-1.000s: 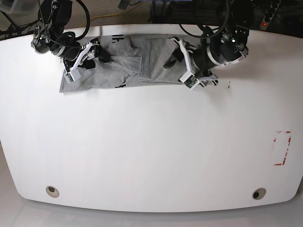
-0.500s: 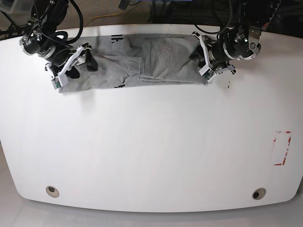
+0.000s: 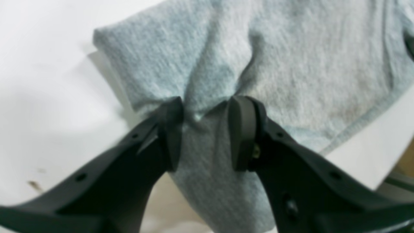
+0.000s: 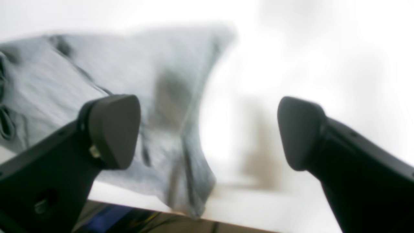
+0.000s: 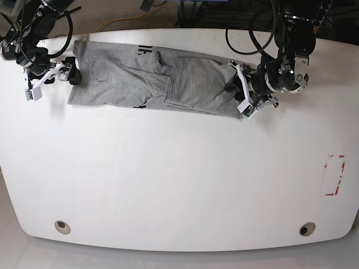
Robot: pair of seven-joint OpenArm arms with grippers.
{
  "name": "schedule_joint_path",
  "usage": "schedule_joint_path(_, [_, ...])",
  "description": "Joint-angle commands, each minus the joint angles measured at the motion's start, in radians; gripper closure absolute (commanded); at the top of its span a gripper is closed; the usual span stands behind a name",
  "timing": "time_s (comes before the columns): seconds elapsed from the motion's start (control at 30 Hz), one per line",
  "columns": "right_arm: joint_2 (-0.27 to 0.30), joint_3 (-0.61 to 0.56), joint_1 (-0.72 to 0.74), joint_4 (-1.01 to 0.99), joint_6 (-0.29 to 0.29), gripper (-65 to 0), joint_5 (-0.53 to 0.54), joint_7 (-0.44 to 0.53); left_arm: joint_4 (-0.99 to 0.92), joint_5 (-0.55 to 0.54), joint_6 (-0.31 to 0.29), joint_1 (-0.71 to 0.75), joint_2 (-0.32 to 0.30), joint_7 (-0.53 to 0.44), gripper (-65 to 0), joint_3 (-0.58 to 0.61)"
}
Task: Fold the T-shirt properly
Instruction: 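Grasp both ends of the folded shirt with both grippers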
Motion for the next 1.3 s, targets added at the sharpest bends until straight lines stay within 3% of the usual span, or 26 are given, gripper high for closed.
schedule_joint_path(0.0, [0.003,0.002,0.007,-0.014,0.006,-65.0,0.026,0.012,0.002,0.01,0.006,-0.029,-0.011,0.001,-21.9,-0.002])
schedule_joint_path(0.17, [-0.052,-0.007,-0.039,-0.015,0.006,-65.0,0.073,0.01,0.027,0.01,0.006,-0.043,-0.04,0.004,-22.1,-0.002])
schedule_joint_path(0.33, [-0.081,-0.114,-0.082,-0.02,0.006,-65.0,0.113,0.015,0.03,0.008,0.005,-0.041,-0.062,0.004,-22.1,-0.002])
schedule_joint_path(0.6, [-0.164,-0.124,-0.079,-0.02,0.006,-65.0,0.107,0.016,0.028,0.008,0.005,-0.035,-0.06,0.004,-21.9,-0.004])
schedule_joint_path(0.73, [-0.192,-0.124,-0.039,-0.021,0.006,-48.7,0.047,0.016,0.021,0.008,0.005,-0.034,-0.059,0.004,-21.8,-0.004])
schedule_joint_path(0.87, [-0.196,-0.124,0.007,-0.017,0.006,-17.1,-0.039,0.016,0.021,0.008,0.005,-0.017,-0.057,0.004,-21.8,-0.004])
schedule_joint_path(0.97, [-0.196,-0.12,0.018,0.003,0.006,0.0,-0.079,0.018,0.013,0.01,0.006,-0.015,-0.056,0.004,-21.9,0.002])
schedule_joint_path(1.07, [-0.198,-0.12,0.023,0.088,0.006,0.0,-0.102,0.036,-0.006,0.01,0.008,-0.015,-0.049,0.003,-21.9,0.004])
schedule_joint_path(1.27, [-0.19,-0.124,0.012,0.227,0.006,0.0,-0.1,0.01,-0.075,0.01,0.008,-0.02,0.026,0.003,-21.9,0.001])
